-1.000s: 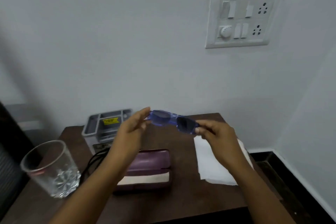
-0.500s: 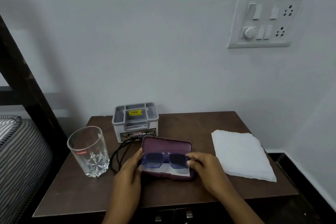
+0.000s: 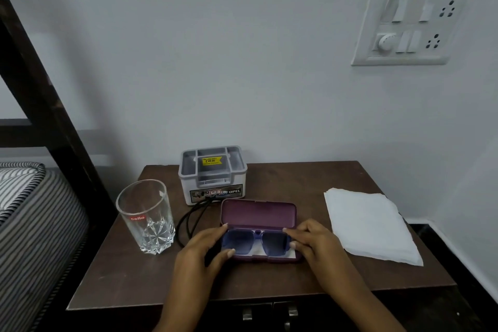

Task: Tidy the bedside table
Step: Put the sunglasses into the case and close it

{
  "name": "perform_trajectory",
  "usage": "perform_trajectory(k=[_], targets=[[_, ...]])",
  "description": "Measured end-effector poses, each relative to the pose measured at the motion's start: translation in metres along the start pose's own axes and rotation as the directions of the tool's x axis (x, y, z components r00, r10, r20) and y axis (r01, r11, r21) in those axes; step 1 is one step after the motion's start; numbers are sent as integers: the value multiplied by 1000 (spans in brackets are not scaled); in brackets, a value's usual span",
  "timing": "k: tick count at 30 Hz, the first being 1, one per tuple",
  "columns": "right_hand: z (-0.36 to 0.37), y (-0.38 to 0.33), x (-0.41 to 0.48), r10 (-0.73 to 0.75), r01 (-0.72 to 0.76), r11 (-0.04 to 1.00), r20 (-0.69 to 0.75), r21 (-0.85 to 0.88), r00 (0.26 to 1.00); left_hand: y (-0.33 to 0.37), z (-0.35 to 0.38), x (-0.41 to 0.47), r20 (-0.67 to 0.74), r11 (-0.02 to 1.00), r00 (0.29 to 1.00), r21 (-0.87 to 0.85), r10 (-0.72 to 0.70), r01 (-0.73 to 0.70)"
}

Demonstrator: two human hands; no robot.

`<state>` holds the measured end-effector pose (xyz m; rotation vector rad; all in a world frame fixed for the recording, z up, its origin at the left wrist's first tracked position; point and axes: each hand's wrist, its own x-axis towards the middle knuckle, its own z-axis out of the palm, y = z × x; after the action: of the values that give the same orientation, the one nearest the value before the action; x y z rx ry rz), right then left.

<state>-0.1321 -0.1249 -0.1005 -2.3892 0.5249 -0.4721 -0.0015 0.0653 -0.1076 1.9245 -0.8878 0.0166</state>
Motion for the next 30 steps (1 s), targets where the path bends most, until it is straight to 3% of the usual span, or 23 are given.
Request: perform_trajectory(k=[8,12,17,20,24,30], targets=[[5,6,-7,-17,18,1000,-100,17,995,-11,3,-3,6,999,1000,49,3,-3],[-1,6,-11,14,-6,998,-132,62,991,-8,-2,0,60,993,998,-111,-28,35],[-7,3,-12,195,-169,959,-99,229,976,-14,-4,10,232,976,969,-176,-84,126],[-12,0,-6,316,-300,874,22,383,949,-17,-4,11,223,982,972,-151,-74,110],[-11,-5,6,328,-353,888,134,293,935,-18,0,9,159,986,984,-131,-82,104],[-2,1,11,319,-325,924,62,201,946,-19,4,9,120,970,989,-214,-89,113]])
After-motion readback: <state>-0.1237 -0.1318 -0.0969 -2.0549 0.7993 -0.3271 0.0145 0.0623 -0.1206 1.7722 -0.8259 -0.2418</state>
